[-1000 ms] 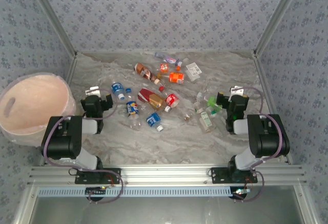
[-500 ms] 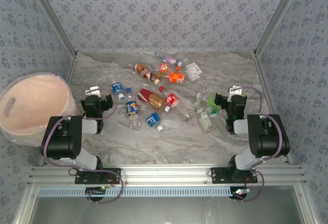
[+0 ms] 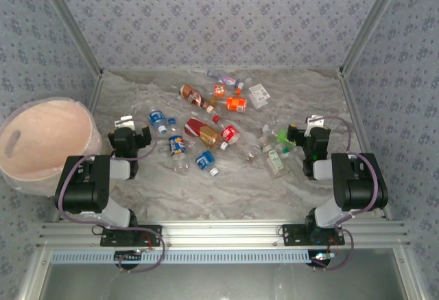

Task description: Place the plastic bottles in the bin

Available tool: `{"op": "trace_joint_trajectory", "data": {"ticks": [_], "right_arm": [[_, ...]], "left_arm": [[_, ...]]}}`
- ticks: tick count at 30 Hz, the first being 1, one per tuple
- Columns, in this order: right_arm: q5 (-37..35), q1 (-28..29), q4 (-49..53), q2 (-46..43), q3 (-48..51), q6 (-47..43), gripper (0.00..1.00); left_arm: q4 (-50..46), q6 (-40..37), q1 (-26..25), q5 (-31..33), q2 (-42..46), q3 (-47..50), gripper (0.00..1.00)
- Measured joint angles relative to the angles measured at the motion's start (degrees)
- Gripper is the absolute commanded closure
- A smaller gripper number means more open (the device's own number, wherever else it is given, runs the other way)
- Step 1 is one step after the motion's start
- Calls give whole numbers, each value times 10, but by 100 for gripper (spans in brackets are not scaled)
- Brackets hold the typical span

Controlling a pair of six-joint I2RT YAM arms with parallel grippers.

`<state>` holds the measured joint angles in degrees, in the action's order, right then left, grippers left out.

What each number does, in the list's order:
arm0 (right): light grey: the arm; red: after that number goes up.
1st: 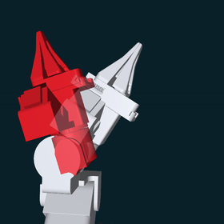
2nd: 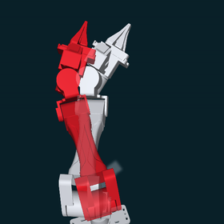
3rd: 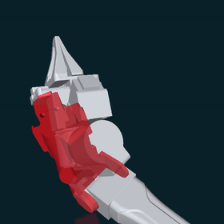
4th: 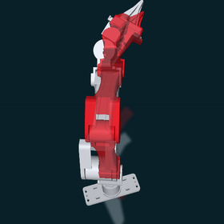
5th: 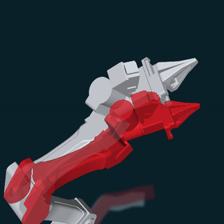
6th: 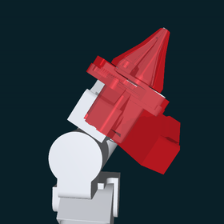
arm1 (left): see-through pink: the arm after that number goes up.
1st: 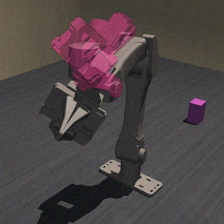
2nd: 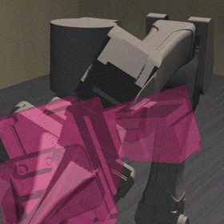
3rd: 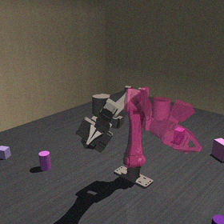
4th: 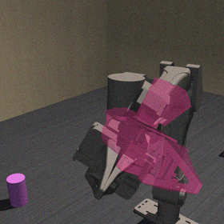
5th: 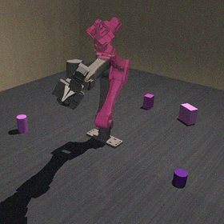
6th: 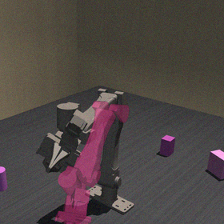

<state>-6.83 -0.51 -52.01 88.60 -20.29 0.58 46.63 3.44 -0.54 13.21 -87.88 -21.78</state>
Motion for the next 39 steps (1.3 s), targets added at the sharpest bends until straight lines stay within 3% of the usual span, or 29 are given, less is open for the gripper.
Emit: {"op": "trace_joint_trajectory", "data": {"ticks": [8, 17, 22, 26, 32, 39], "right_arm": [[-3, 1, 82, -100, -6, 0, 0], [-40, 7, 224, -217, -51, 76, 0], [-50, 7, 360, -279, -89, 167, 0], [-57, -3, 537, -295, -154, 235, 0], [-21, -16, 748, -302, -217, 313, 0], [18, -8, 911, -303, -232, 344, 0]], "left_arm": [[-118, -15, -30, 3, 83, -52, 2], [-263, 9, -124, 70, 124, -131, 2], [-326, 60, -196, 91, 126, -167, 2], [-388, 128, -224, 86, 126, -200, 2], [-449, 209, -230, 72, 151, -214, 2], [-489, 250, -230, 47, 179, -215, 2]]}}
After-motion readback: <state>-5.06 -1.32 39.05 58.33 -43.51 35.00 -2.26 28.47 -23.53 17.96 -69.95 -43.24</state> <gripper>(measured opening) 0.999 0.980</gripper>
